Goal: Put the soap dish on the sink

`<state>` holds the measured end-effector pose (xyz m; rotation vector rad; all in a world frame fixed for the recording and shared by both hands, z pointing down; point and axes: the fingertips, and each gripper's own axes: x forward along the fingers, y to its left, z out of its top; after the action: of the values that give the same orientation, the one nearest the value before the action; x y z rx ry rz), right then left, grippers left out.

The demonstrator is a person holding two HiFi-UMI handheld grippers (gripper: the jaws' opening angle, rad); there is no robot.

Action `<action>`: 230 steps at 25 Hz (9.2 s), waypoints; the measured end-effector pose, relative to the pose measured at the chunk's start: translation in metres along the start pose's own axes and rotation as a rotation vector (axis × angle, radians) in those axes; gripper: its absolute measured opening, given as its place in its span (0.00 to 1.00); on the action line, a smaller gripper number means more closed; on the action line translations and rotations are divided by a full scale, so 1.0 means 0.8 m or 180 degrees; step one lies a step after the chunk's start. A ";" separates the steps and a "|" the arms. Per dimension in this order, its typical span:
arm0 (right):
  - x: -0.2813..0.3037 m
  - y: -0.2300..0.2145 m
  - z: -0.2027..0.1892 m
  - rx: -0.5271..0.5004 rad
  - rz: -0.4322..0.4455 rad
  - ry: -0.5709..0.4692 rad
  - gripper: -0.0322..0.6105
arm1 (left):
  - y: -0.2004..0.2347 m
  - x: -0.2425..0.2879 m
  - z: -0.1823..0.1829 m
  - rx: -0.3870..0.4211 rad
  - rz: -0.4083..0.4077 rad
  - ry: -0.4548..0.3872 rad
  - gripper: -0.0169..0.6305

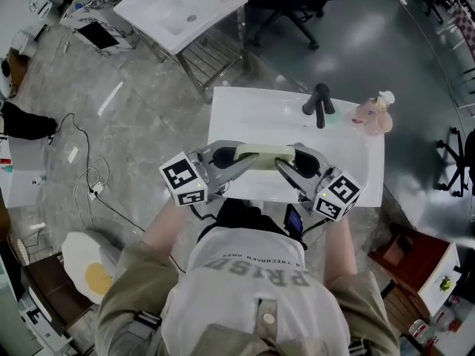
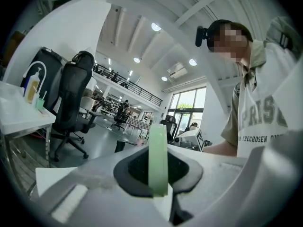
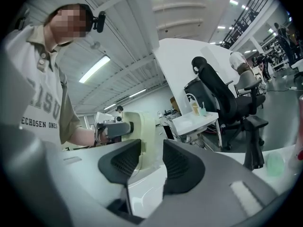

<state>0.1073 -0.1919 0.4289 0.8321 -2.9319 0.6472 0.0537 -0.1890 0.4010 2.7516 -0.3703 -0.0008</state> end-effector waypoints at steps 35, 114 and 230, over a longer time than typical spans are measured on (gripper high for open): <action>0.036 -0.052 -0.023 0.1391 -0.0192 0.0233 0.16 | 0.068 0.002 -0.057 0.1652 0.0231 0.1196 0.69; 0.160 -0.261 -0.177 0.2324 -0.0844 0.2313 0.16 | 0.338 0.025 -0.272 0.1367 0.0328 0.3618 0.70; 0.017 -0.082 -0.006 -0.0458 -0.2672 -0.0200 0.20 | 0.147 -0.086 -0.025 0.0412 0.2426 0.0057 0.36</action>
<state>0.1285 -0.2472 0.4599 1.8821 -2.2725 0.3279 -0.0415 -0.2698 0.4583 2.5466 -1.4185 0.2472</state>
